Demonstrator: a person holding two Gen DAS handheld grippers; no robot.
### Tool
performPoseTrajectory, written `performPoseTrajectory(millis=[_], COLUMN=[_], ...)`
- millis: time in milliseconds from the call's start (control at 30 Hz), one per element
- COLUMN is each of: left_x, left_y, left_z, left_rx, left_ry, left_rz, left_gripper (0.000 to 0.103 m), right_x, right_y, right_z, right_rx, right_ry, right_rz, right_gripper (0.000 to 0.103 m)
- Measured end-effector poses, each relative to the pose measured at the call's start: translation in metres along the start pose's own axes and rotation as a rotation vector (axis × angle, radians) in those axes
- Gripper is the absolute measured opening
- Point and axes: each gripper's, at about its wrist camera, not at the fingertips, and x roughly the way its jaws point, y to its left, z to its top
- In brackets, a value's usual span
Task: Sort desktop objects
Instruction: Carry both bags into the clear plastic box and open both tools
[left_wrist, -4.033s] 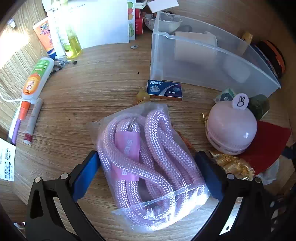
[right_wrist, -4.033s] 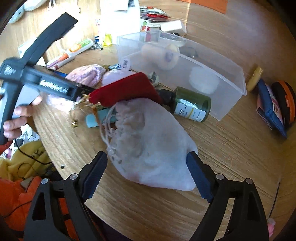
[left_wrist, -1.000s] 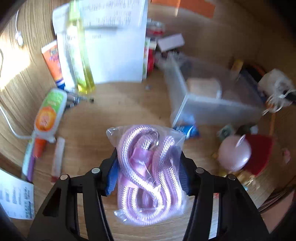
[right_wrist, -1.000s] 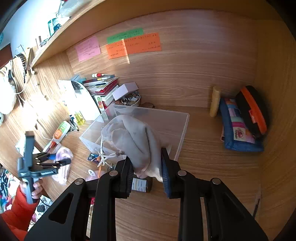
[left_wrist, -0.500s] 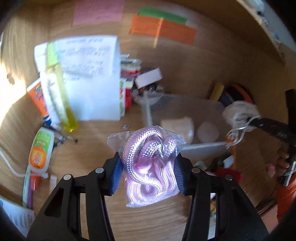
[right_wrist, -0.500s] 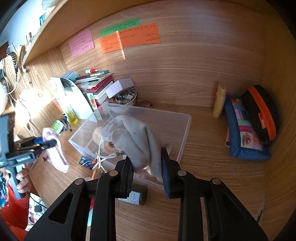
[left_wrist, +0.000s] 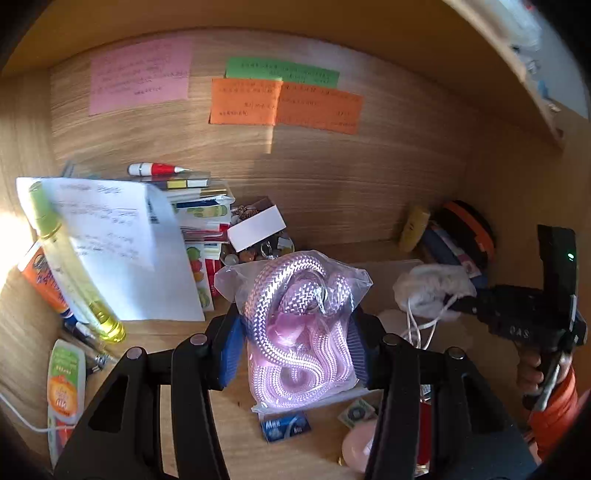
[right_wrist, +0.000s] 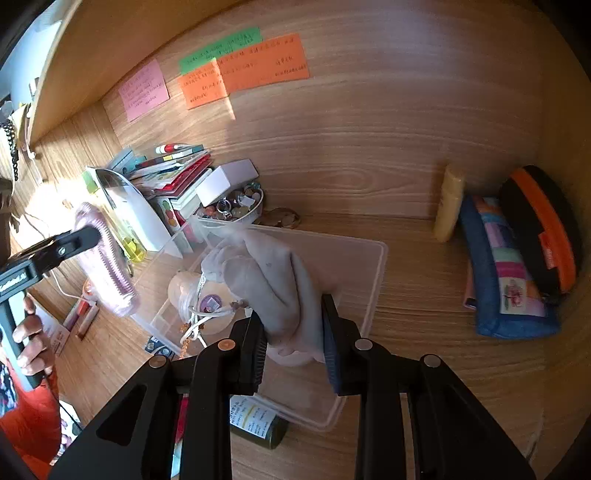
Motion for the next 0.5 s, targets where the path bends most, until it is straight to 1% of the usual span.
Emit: performPoseTrajectory(millis=[67, 133, 233, 400, 500], left_x=[0.014, 0.029, 0.044, 0.063, 0.07], left_y=[0.0, -0.001, -0.004, -0.01, -0.013], left_z=[0.0, -0.003, -0.014, -0.025, -0.031], left_rx=[-0.001, -0.001, 0.011, 0.039, 0.059], left_ry=[0.03, 0.074, 0.124, 0.176, 0.191], left_rz=[-0.003, -0.022, -0.024, -0.005, -0.002], left_gripper=[0.049, 0.049, 0.049, 0.049, 0.049], right_x=[0.007, 0.013, 0.021, 0.033, 0.039], right_y=[0.0, 0.0, 0.0, 0.01, 0.017], right_z=[0.0, -0.001, -0.004, -0.016, -0.022], right_rx=[-0.004, -0.008, -0.017, -0.079, -0.121], right_ry=[0.011, 0.026, 0.052, 0.081, 0.088], right_rz=[0.001, 0.007, 0.017, -0.017, -0.045], right_gripper=[0.024, 0.024, 0.024, 0.024, 0.025])
